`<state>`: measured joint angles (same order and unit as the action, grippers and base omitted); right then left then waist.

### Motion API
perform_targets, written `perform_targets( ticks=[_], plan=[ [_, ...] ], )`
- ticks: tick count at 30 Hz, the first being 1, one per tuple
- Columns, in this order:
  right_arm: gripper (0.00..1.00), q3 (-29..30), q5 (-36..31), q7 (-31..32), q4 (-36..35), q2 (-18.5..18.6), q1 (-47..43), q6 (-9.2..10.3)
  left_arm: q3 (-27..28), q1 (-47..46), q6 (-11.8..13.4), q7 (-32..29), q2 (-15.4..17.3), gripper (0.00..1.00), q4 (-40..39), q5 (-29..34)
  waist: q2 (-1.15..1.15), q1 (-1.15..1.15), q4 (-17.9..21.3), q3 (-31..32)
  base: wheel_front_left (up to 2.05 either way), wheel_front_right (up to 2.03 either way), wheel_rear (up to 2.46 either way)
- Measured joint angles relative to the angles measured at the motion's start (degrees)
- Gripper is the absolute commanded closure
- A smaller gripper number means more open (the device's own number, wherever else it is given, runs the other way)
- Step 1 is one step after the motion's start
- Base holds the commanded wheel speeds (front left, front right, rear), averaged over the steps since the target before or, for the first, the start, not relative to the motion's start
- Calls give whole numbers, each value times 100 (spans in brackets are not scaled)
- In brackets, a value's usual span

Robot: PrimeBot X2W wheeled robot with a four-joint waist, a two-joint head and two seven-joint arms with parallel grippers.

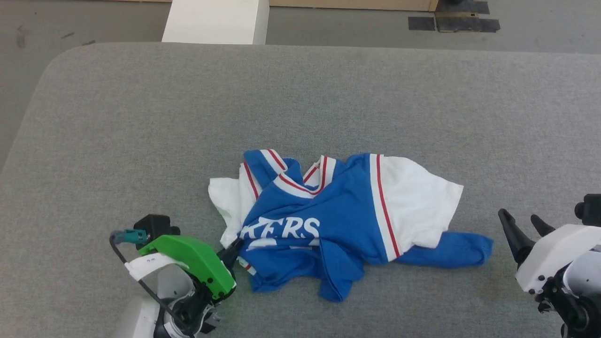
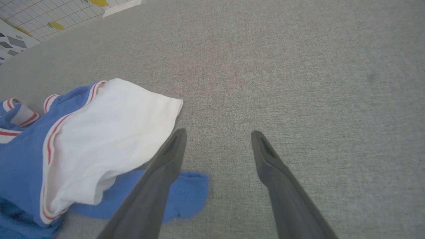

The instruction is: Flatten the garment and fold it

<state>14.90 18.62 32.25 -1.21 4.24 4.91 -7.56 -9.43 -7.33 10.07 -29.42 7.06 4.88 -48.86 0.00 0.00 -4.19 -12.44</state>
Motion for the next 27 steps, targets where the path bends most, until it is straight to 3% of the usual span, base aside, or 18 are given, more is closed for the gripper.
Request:
perform_targets(
  ticks=[6,11,14,21,27],
  plan=[
    [0,-58,0,0,74,15,0,0,294,-1,-172,464,34,0,-334,-22,0,0,18,106,0,0,0],
    [0,-100,7,-8,103,13,-4,0,620,98,-534,1434,298,0,-840,267,0,0,89,215,0,0,0],
    [0,-124,10,-23,105,10,-16,0,693,291,-681,2197,468,0,-926,810,0,0,143,252,0,0,0],
    [0,-215,8,-40,88,52,-32,0,636,569,-773,3520,472,0,-709,1553,0,0,201,239,0,0,0],
    [0,-650,-14,288,5,348,266,0,521,561,-801,3874,399,0,-575,1769,0,0,201,92,0,0,0]
  ],
)
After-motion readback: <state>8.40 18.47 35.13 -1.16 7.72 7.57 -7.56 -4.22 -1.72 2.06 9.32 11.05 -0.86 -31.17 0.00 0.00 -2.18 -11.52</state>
